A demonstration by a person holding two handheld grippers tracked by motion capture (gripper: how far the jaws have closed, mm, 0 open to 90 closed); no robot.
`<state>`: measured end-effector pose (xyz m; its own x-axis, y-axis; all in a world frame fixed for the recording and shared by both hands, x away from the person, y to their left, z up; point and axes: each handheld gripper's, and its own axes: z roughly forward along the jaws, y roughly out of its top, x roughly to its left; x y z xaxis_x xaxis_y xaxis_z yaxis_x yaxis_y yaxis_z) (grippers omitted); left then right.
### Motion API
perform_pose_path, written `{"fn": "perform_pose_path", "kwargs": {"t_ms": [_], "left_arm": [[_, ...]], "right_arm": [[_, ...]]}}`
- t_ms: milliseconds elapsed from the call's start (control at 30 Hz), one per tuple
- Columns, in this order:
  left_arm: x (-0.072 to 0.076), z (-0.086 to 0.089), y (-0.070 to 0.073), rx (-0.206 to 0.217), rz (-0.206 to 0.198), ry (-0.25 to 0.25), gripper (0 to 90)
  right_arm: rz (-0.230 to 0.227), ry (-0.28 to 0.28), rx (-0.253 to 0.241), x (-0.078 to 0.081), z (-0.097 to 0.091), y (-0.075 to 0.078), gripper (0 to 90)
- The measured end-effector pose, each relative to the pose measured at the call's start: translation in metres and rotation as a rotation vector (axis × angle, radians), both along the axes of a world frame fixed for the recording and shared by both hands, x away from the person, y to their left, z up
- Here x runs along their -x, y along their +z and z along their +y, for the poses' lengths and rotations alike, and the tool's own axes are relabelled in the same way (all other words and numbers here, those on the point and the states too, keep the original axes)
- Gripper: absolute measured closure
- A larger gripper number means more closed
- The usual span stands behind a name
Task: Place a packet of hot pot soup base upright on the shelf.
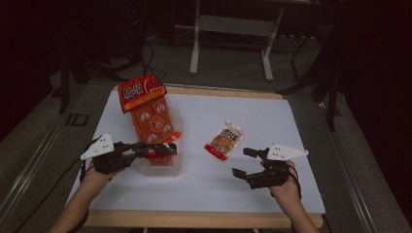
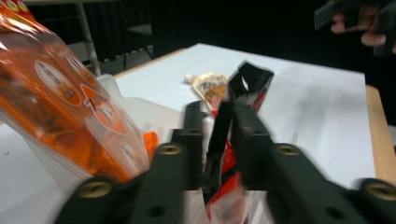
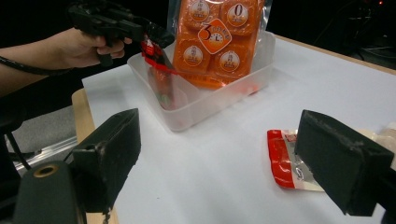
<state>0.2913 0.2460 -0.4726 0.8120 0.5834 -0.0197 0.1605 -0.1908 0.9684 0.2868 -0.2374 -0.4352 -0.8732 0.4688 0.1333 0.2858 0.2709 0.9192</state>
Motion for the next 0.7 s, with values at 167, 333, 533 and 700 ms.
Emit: {"fn": "perform_pose_path", "kwargs": {"t_ms": [167,333,533,700], "left_arm": [[0.003,-0.003,0.014,0.035,0.035,0.029,50.7],[0.004,-0.006,0.023,0.063,0.057,0.028,36.1],[0.008,-0.016,0.028,0.051,0.039,-0.020,17.0],[0.012,-0.028,0.034,0.031,0.025,-0.033,11.8]], "right_arm": [[0.016,0.003,-0.003,-0.001,-0.001,0.000,14.5],[0.017,-0.004,-0.007,-0.001,-0.002,0.000,14.6],[0.019,-0.008,-0.006,-0.002,-0.003,-0.001,14.6],[0.021,-0.005,0.005,-0.002,-0.002,-0.001,15.0]]}}
